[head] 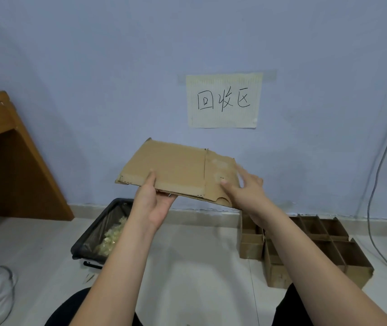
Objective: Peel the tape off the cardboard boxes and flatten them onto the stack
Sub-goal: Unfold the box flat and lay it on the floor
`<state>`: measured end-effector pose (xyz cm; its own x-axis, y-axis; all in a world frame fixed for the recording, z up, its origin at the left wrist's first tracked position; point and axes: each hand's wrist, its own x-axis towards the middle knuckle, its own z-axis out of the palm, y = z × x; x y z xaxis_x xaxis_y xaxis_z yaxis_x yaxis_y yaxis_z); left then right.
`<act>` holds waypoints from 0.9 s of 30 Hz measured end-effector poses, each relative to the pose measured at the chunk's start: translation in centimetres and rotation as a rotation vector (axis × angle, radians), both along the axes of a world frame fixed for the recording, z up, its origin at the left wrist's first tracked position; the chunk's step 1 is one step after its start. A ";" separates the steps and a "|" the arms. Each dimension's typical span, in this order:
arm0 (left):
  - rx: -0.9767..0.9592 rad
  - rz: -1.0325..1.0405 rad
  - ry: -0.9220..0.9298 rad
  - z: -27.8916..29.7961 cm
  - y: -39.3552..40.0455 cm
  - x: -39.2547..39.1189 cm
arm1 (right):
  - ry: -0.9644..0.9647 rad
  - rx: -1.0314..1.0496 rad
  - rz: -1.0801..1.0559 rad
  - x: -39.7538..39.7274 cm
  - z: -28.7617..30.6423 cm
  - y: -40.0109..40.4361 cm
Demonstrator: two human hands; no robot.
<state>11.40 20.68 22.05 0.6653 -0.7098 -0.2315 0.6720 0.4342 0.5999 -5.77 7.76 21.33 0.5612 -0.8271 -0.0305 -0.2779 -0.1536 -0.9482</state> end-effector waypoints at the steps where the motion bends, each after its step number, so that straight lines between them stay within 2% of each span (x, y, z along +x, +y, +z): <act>1: 0.009 0.022 0.026 -0.1 -0.1 0.2 | -0.090 0.142 -0.079 0.2 0.0 -0.3; 3: 0.055 0.055 0.031 -0.7 -0.1 0.8 | -0.266 0.454 -0.137 0.3 0.1 -0.6; 5: 0.198 0.130 -0.051 -1.1 0.2 1.1 | -0.268 0.506 -0.163 0.0 0.1 -1.3; 6: 0.338 0.200 -0.168 -1.4 0.4 1.3 | -0.249 0.475 -0.196 -0.2 0.0 -1.6; 7: 0.532 0.302 -0.364 -2.0 0.6 1.5 | -0.240 0.433 -0.231 -0.4 0.0 -1.9; 9: 0.883 0.471 -0.890 -2.9 0.9 1.9 | -0.242 0.326 -0.288 -0.8 0.0 -2.3; 11: 0.975 0.477 -1.318 -2.9 1.0 2.2 | -0.234 0.181 -0.273 -1.2 -0.1 -2.7; 13: 0.966 0.299 -1.468 -2.8 0.6 2.5 | -0.151 0.004 -0.167 -1.8 0.1 -3.0; 17: 1.066 -0.017 -1.471 -3.2 0.7 2.9 | -0.088 -0.136 0.124 -2.9 0.8 -3.6; 20: 1.004 -0.068 -1.373 -2.7 1.5 3.8 | -0.053 -0.149 0.193 -3.3 0.7 -3.9; 22: 0.921 -0.102 -1.264 -2.5 1.9 3.9 | -0.090 -0.160 0.100 -3.1 0.3 -4.2; 24: 0.862 -0.091 -1.198 -2.9 1.9 3.7 | -0.139 -0.135 -0.126 -2.6 -0.2 -4.8; 26: 0.789 -0.069 -1.070 -3.2 1.4 3.3 | -0.070 0.004 -0.282 -2.0 -1.0 -5.4; 27: 0.739 -0.071 -0.970 -3.5 1.0 3.1 | -0.020 0.117 -0.264 -1.6 -1.4 -5.5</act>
<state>14.51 21.72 18.51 0.7512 -0.6597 -0.0238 -0.1833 -0.2430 0.9526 -7.41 2.29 19.90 0.3285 -0.9361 -0.1254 -0.2752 0.0322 -0.9609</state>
